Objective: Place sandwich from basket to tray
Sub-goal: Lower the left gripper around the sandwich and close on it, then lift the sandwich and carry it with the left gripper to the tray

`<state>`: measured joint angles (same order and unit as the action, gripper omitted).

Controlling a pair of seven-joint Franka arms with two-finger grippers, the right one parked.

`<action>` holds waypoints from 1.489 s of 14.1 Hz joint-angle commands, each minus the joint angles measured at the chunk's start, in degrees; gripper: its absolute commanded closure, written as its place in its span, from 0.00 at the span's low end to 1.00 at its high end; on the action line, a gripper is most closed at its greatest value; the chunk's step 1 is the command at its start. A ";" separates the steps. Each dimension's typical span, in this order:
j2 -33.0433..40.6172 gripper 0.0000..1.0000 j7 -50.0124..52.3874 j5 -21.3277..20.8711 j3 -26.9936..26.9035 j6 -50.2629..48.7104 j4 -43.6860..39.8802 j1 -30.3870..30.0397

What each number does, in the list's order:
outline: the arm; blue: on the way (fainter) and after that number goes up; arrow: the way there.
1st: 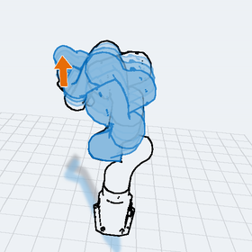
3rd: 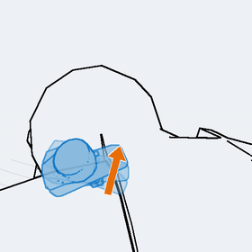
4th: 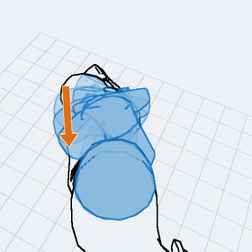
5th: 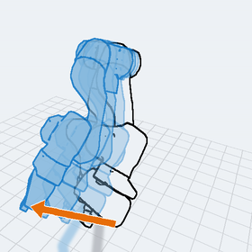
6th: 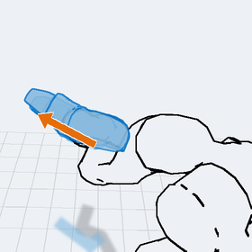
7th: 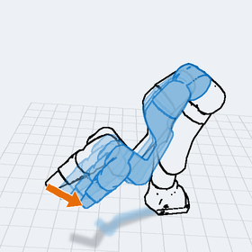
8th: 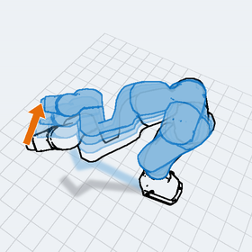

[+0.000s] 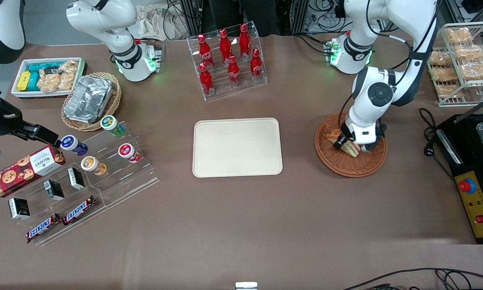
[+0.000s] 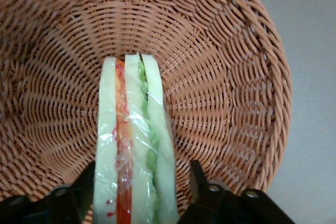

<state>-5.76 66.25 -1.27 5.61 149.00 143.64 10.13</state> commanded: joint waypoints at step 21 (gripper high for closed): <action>10.77 1.00 -28.28 3.91 7.03 -42.22 -31.84 0.77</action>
<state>4.50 40.68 1.26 10.43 108.15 112.69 10.59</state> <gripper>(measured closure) 0.797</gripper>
